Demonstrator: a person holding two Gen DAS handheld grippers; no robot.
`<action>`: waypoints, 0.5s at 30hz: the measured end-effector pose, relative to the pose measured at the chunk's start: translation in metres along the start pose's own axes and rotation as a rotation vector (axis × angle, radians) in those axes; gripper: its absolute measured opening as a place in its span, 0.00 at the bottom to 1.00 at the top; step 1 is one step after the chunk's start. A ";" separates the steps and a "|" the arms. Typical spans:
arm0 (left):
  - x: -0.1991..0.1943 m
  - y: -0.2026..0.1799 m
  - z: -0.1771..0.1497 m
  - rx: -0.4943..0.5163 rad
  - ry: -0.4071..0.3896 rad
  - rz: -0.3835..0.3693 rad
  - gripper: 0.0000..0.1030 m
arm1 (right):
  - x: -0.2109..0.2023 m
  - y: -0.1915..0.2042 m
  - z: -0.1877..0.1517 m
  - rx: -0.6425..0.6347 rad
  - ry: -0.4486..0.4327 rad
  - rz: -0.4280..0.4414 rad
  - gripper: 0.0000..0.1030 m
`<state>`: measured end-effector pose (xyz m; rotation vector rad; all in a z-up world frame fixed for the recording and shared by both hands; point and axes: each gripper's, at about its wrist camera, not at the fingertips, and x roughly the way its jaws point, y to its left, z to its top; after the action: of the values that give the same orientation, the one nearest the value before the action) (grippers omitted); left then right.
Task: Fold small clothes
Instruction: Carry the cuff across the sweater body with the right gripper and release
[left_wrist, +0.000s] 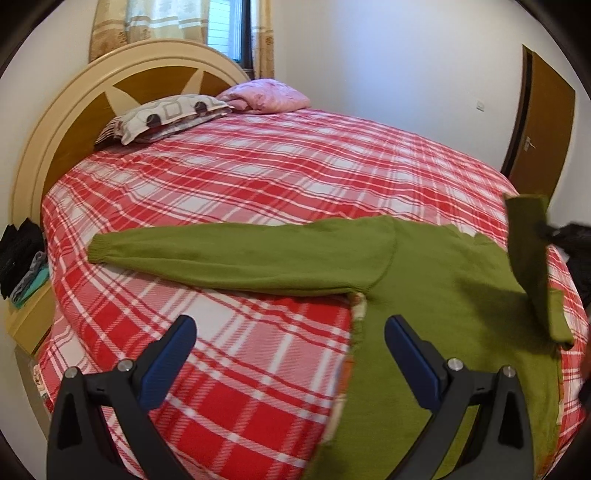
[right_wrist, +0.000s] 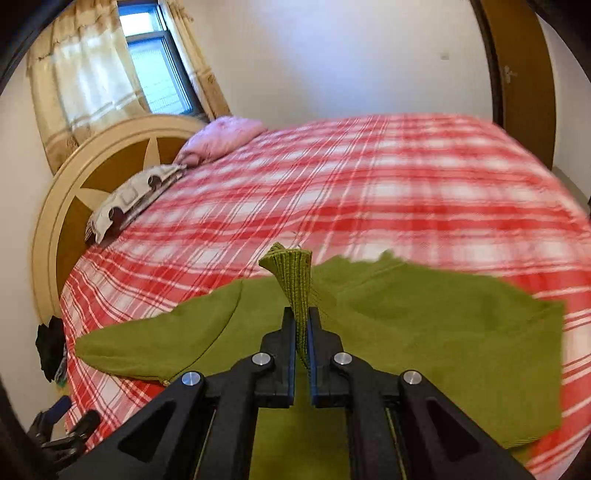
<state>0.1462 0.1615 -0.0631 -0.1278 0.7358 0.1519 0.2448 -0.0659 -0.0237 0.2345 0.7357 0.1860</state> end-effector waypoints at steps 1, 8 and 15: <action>0.001 0.003 0.000 -0.004 0.002 0.004 1.00 | 0.014 0.005 -0.004 0.009 0.013 0.007 0.04; 0.014 0.020 -0.002 -0.015 0.011 0.041 1.00 | 0.068 0.027 -0.023 0.022 0.067 0.041 0.04; 0.028 0.024 -0.005 -0.020 0.050 0.026 1.00 | 0.101 0.048 -0.026 0.004 0.075 0.017 0.05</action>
<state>0.1590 0.1870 -0.0872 -0.1419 0.7857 0.1816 0.2964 0.0089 -0.0942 0.2383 0.8087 0.2105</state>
